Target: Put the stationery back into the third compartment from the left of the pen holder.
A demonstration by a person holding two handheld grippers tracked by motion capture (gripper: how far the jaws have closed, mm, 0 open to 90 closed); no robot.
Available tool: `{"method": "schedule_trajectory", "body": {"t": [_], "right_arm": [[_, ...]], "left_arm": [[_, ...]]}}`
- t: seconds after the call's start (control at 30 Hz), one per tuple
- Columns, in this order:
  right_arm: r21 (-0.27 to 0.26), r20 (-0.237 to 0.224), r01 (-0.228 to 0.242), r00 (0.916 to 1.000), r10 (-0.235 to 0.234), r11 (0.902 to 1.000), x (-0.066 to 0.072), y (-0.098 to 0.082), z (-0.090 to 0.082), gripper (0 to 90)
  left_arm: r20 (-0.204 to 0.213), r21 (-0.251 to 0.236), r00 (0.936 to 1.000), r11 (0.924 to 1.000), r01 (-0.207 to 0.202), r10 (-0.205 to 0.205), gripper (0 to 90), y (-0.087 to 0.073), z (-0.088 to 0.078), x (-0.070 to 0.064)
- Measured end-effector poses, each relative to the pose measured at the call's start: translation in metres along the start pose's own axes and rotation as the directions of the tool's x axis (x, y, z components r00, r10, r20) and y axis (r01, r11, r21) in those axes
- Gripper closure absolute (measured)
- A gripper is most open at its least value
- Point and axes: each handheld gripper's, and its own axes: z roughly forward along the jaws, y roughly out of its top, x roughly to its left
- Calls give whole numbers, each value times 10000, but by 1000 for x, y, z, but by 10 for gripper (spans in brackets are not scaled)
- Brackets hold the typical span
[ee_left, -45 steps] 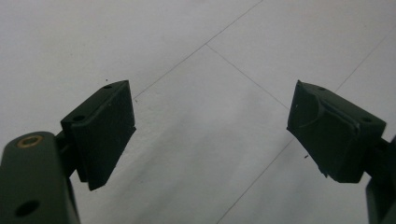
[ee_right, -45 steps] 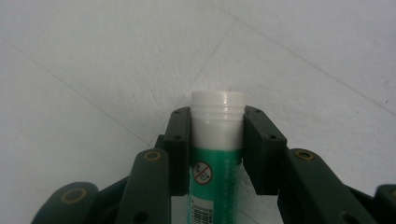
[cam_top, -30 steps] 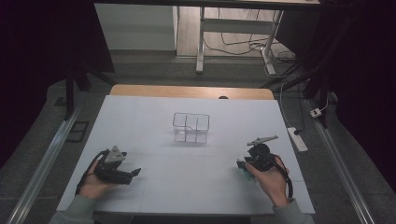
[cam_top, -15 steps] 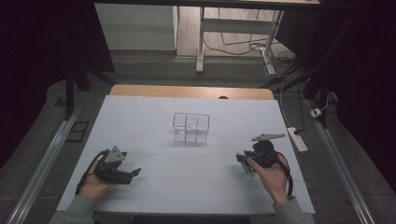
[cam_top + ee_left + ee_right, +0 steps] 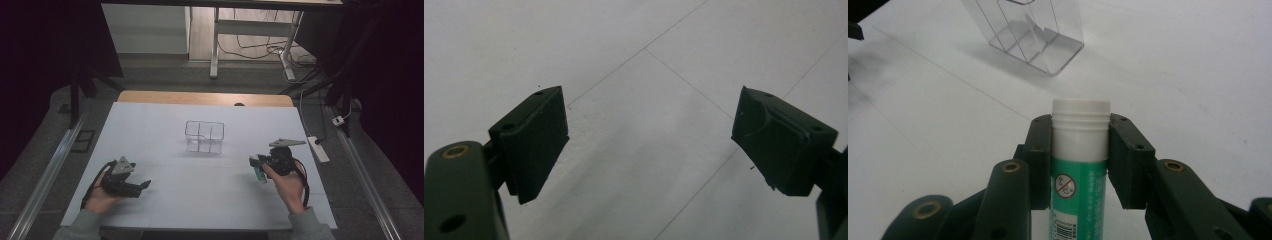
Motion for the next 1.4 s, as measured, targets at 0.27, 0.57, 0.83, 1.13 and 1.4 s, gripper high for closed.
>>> {"method": "schedule_trajectory", "body": {"t": [0.27, 0.57, 0.83, 1.13, 1.4], "right_arm": [[-414, -274, 100, 9996, -112, 9991, 0, 3, 3, 650], [-935, -390, 234, 9989, -272, 9953, 4, 11, 2, 650], [-1157, -489, 197, 9985, -255, 9931, 4, 17, 3, 650], [-1560, -489, 235, 9983, -314, 9875, 8, 28, 5, 650], [-1828, -530, 290, 9978, -393, 9827, 12, 36, 7, 650]], "left_arm": [[-1, 13, 10000, 10000, -7, 7, 144, 0, 0, 0], [-4, 33, 10000, 10000, -3, 3, 144, 0, 1, 0], [-21, 28, 10000, 10000, 4, -4, 143, 0, 0, 0], [-23, 22, 10000, 10000, 20, -20, 143, 0, 0, 0], [-10, 17, 10000, 10000, 24, -24, 143, 0, 0, 0]]}}
